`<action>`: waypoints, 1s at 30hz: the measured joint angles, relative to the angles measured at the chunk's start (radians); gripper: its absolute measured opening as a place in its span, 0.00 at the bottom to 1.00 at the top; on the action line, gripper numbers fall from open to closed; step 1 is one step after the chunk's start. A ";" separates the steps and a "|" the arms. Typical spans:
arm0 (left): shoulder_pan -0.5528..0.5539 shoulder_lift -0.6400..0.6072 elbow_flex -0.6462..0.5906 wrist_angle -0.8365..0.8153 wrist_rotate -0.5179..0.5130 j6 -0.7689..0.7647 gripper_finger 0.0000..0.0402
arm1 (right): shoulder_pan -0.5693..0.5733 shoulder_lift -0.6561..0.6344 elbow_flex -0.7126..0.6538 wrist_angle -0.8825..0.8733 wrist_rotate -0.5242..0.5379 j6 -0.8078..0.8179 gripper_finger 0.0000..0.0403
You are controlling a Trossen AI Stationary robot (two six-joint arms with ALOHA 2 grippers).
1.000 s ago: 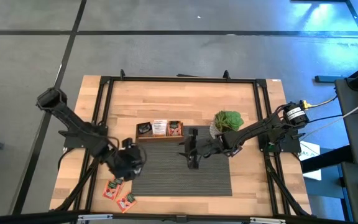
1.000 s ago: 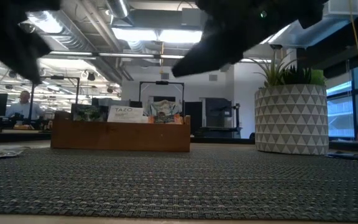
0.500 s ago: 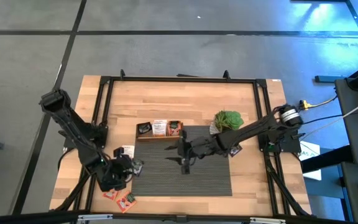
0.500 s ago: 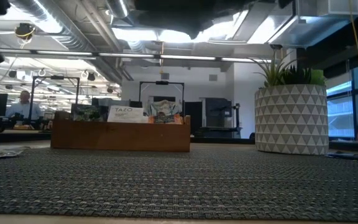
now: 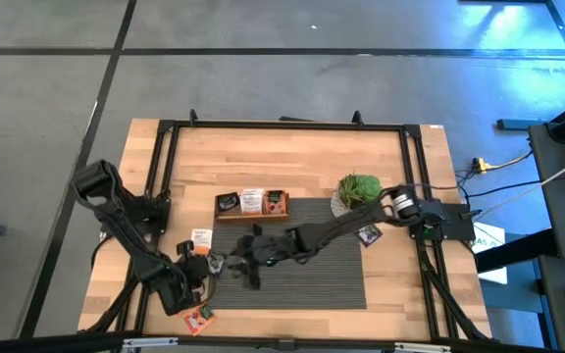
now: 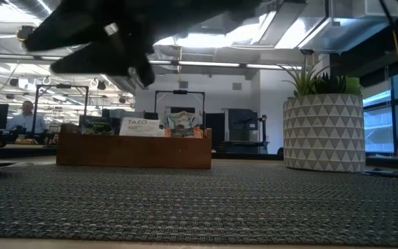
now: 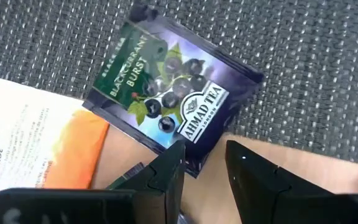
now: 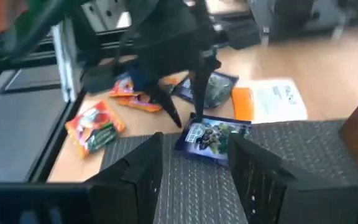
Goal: Pick & Place Tea
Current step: Put the violet tea bag to the left section of the wooden organizer
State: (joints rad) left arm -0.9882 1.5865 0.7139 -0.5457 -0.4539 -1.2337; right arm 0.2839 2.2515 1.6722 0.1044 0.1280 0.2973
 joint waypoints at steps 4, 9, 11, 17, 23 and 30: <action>-0.001 0.034 0.003 -0.002 -0.011 -0.003 0.28 | -0.017 0.087 0.133 -0.129 0.001 0.072 0.44; -0.002 0.041 0.002 -0.003 -0.021 -0.003 0.28 | -0.050 0.177 0.255 -0.209 -0.004 0.224 0.44; -0.001 0.043 0.002 0.000 -0.028 -0.003 0.28 | -0.064 0.205 0.279 -0.211 -0.039 0.265 0.44; 0.000 0.044 0.000 0.004 -0.035 -0.003 0.28 | -0.094 0.231 0.288 -0.238 -0.107 0.384 0.44; 0.000 0.045 -0.001 0.008 -0.070 -0.011 0.28 | -0.096 0.231 0.288 -0.265 -0.106 0.431 0.44; 0.000 0.046 -0.001 0.010 -0.082 -0.028 0.28 | -0.096 0.253 0.288 -0.241 -0.103 0.463 0.44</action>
State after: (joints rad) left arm -0.9882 1.6325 0.7127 -0.5357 -0.5359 -1.2621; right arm 0.1879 2.5041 1.9606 -0.1361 0.0250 0.7601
